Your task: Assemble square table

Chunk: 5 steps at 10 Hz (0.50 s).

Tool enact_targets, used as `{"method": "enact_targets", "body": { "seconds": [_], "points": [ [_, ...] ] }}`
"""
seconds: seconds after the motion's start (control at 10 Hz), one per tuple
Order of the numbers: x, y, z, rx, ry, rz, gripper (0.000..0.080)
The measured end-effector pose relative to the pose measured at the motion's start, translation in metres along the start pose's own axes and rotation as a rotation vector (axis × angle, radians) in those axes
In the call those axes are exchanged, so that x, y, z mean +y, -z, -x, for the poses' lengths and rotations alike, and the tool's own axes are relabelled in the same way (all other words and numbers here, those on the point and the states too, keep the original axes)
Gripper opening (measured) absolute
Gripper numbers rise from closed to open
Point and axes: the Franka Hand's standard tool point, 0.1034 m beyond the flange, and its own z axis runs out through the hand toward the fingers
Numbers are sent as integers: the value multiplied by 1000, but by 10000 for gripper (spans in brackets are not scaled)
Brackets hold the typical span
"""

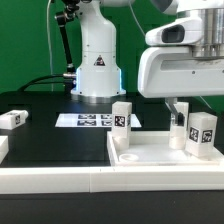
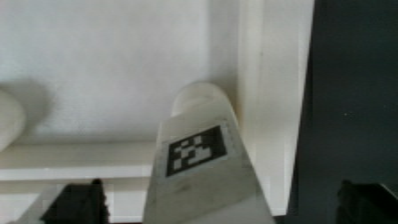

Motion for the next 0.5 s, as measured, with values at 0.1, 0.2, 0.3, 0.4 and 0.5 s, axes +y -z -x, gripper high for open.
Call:
{"method": "enact_targets", "body": {
  "seconds": [0.1,0.2,0.3,0.4,0.5],
  "points": [
    [0,-1,1,0,70,0,649],
    [2,-1,1,-1,109,0,649],
    [2,-1,1,-1,97,0,514],
    [2,-1,1,-2,97,0,514],
    [2,-1,1,-2,97,0,371]
  ]
}}
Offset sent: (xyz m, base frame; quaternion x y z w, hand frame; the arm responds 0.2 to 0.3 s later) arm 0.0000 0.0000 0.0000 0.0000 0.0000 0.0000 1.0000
